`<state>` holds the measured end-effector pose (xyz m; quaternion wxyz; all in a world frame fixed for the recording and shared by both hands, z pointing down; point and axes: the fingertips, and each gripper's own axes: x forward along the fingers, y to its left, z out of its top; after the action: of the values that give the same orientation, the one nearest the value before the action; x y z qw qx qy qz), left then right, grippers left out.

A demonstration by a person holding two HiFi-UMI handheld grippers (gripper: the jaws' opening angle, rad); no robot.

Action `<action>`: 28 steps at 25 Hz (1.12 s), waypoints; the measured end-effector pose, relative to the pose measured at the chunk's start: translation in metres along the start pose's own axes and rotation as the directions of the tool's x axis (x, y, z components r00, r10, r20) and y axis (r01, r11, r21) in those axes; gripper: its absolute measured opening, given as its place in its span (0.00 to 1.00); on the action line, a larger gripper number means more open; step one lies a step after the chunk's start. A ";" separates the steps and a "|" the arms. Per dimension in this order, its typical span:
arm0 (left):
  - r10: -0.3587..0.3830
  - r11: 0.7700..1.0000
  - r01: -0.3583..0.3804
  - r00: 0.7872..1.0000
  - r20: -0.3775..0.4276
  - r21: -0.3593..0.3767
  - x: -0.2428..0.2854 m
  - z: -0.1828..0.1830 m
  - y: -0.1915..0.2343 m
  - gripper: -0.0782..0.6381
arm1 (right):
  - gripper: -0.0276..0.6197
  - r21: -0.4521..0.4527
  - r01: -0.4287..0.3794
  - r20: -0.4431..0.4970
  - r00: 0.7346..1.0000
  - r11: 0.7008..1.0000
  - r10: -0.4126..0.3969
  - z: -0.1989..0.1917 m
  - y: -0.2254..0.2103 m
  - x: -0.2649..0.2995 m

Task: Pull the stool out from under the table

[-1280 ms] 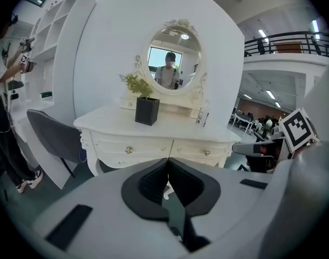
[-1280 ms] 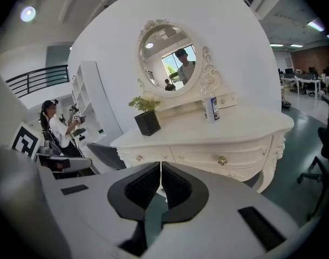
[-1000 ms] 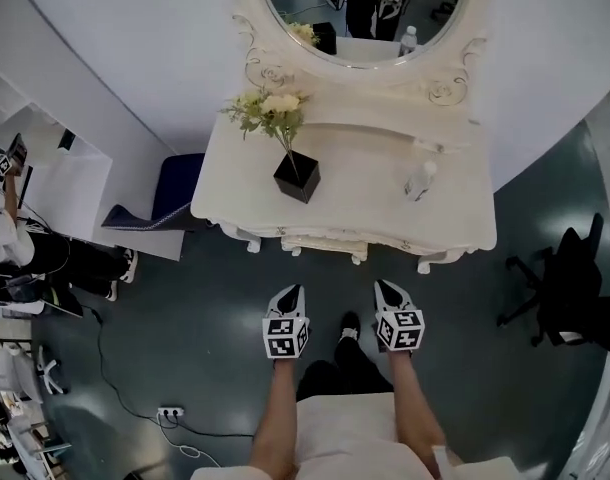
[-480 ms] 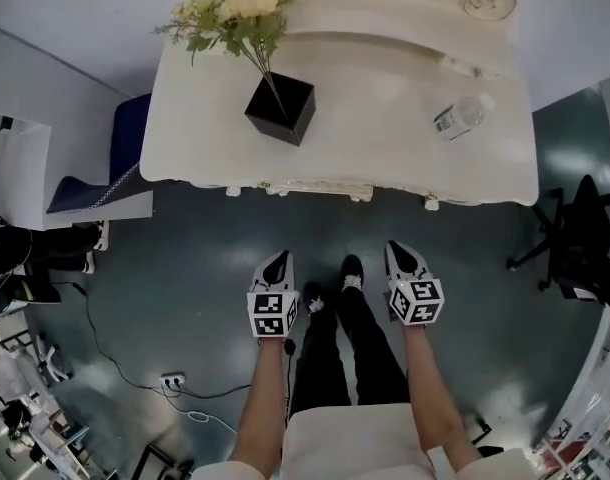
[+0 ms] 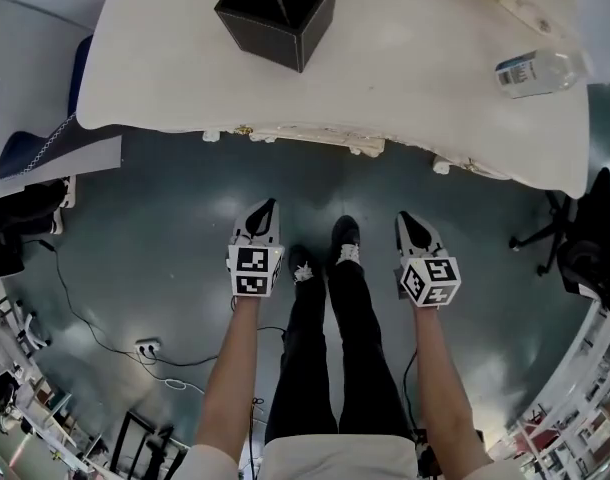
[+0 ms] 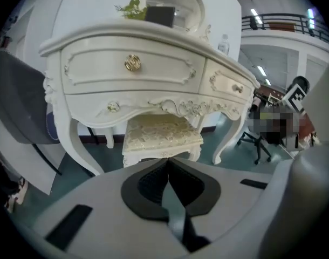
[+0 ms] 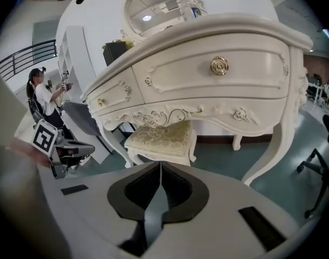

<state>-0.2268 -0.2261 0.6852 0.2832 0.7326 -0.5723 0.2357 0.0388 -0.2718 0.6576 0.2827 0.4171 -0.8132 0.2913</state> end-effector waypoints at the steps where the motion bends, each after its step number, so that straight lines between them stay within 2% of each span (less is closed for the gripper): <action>1: -0.023 0.999 0.024 1.000 -0.015 0.034 0.008 -0.009 -0.003 0.13 | 0.11 0.001 -0.010 0.015 1.000 1.000 0.010 -0.003 -0.003 0.009; 3: -0.053 0.994 0.057 0.998 -0.039 0.089 0.025 -0.026 -0.008 0.13 | 0.11 0.001 -0.023 0.038 0.999 1.000 0.023 -0.012 -0.013 0.031; 6: -0.058 0.991 0.064 0.997 -0.051 0.114 0.056 -0.052 -0.013 0.13 | 0.11 -0.024 -0.034 0.053 0.998 0.999 0.035 -0.036 -0.037 0.063; 9: -0.044 0.995 0.046 0.999 -0.026 0.085 0.087 -0.073 -0.013 0.13 | 0.12 -0.053 -0.041 0.058 0.997 0.998 0.044 -0.061 -0.060 0.088; 12: -0.025 0.998 0.025 1.000 -0.004 0.057 0.112 -0.089 -0.004 0.13 | 0.12 -0.033 -0.081 0.062 0.995 0.996 0.083 -0.081 -0.077 0.107; 18: 0.036 0.998 -0.037 0.999 0.026 0.047 0.156 -0.093 0.037 0.15 | 0.12 -0.046 -0.083 0.075 0.993 0.995 0.086 -0.093 -0.113 0.154; 19: 0.044 0.998 -0.045 0.999 0.021 0.051 0.162 -0.096 0.044 0.17 | 0.16 -0.046 -0.081 0.073 0.994 0.996 0.084 -0.095 -0.118 0.161; 20: 0.051 0.997 -0.052 0.999 0.014 0.059 0.168 -0.100 0.050 0.20 | 0.30 -0.044 -0.078 0.070 0.994 0.996 0.081 -0.096 -0.122 0.167; 21: 0.056 0.996 -0.056 0.998 0.005 0.072 0.173 -0.103 0.055 0.22 | 0.36 -0.042 -0.074 0.067 0.995 0.996 0.076 -0.098 -0.126 0.173; 23: 0.059 0.993 -0.057 0.998 -0.012 0.108 0.185 -0.107 0.064 0.26 | 0.38 -0.040 -0.079 0.060 0.995 0.996 0.081 -0.100 -0.131 0.183; 25: 0.057 0.989 -0.053 0.998 -0.024 0.141 0.199 -0.107 0.072 0.33 | 0.43 -0.031 -0.119 0.053 0.991 0.992 0.120 -0.102 -0.130 0.192; 28: 0.064 0.988 -0.060 0.998 -0.020 0.142 0.219 -0.101 0.086 0.42 | 0.48 -0.026 -0.158 0.052 0.986 0.987 0.159 -0.105 -0.131 0.205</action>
<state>-0.2619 -0.3266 0.9180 0.2302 0.7296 -0.5733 0.2933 0.0714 -0.3654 0.9032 0.2409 0.3557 -0.8542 0.2928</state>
